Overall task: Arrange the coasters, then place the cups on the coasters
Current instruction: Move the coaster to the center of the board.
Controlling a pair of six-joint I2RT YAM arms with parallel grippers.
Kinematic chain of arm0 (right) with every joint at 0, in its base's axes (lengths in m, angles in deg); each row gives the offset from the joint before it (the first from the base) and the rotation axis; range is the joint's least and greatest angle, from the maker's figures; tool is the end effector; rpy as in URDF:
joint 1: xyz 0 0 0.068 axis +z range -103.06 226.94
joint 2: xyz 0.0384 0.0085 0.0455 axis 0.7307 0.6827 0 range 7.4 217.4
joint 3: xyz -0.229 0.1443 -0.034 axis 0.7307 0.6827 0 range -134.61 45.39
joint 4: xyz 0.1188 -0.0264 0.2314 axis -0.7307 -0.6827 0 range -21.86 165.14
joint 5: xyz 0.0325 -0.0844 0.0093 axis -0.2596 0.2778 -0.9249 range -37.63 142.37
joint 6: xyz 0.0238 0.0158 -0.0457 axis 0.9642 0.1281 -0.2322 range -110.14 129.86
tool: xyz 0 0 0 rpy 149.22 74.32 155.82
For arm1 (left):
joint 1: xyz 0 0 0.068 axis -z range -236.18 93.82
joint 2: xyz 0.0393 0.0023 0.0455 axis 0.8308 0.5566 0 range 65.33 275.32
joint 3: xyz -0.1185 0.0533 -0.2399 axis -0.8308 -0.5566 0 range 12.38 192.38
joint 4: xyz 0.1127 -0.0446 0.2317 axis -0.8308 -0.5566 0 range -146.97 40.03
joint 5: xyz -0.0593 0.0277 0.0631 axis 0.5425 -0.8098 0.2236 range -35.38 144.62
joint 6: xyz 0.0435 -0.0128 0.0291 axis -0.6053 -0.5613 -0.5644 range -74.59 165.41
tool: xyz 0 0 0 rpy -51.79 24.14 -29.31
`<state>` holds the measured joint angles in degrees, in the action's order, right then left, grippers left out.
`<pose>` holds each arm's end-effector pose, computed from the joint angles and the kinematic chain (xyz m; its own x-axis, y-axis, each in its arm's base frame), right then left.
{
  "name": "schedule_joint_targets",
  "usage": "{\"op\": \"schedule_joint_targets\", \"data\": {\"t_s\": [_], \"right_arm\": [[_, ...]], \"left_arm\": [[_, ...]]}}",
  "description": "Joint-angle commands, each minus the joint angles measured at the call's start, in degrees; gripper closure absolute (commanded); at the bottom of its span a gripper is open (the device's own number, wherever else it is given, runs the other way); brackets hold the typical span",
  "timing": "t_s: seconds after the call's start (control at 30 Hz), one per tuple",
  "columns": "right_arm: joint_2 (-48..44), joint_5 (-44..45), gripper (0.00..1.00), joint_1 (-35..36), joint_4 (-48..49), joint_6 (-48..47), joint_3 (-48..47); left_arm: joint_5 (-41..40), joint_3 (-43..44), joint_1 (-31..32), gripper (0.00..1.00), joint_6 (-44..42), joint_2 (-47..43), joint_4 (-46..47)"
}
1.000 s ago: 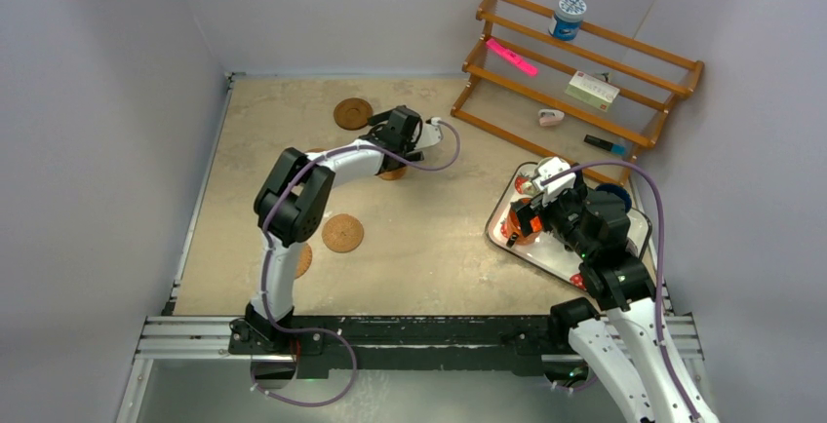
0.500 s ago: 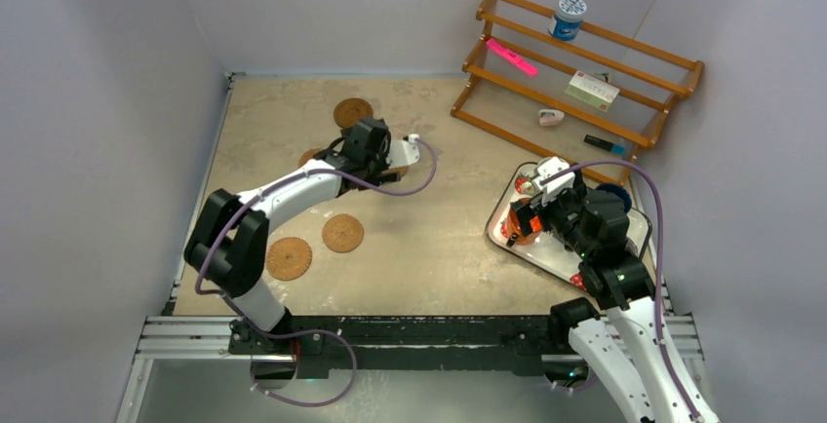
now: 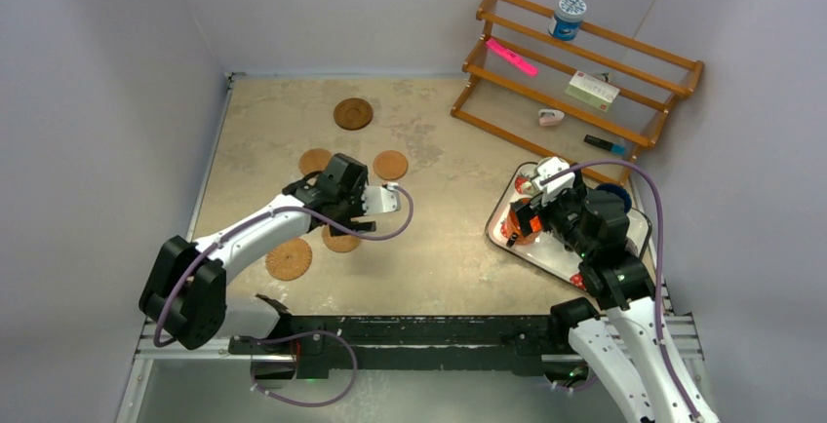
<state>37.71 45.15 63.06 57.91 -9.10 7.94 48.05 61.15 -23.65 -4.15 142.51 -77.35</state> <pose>0.1288 0.0418 0.3175 -0.0311 -0.3445 -0.9383 -0.4275 0.8531 -0.2991 0.2274 -0.1400 0.2167 -0.0869 0.9522 -0.2927 0.8420 0.2272 0.4892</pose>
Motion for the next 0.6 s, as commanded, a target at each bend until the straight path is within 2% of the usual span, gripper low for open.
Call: {"op": "schedule_joint_targets", "data": {"t_s": [0.0,0.3,0.57], "right_arm": [[-0.4,-1.1,0.01,0.2,1.2,-0.1,-0.3],[-0.7,-1.0,0.01,0.3,1.2,-0.2,-0.2],[-0.5,-0.8,0.01,0.2,1.2,-0.2,-0.2]], "left_arm": [[2.0,-2.6,0.1,0.0,-1.7,-0.5,-2.3],[0.1,-6.0,2.1,0.0,-1.6,4.5,2.9],[1.5,-4.4,7.1,0.0,-0.7,10.0,5.3]]}}
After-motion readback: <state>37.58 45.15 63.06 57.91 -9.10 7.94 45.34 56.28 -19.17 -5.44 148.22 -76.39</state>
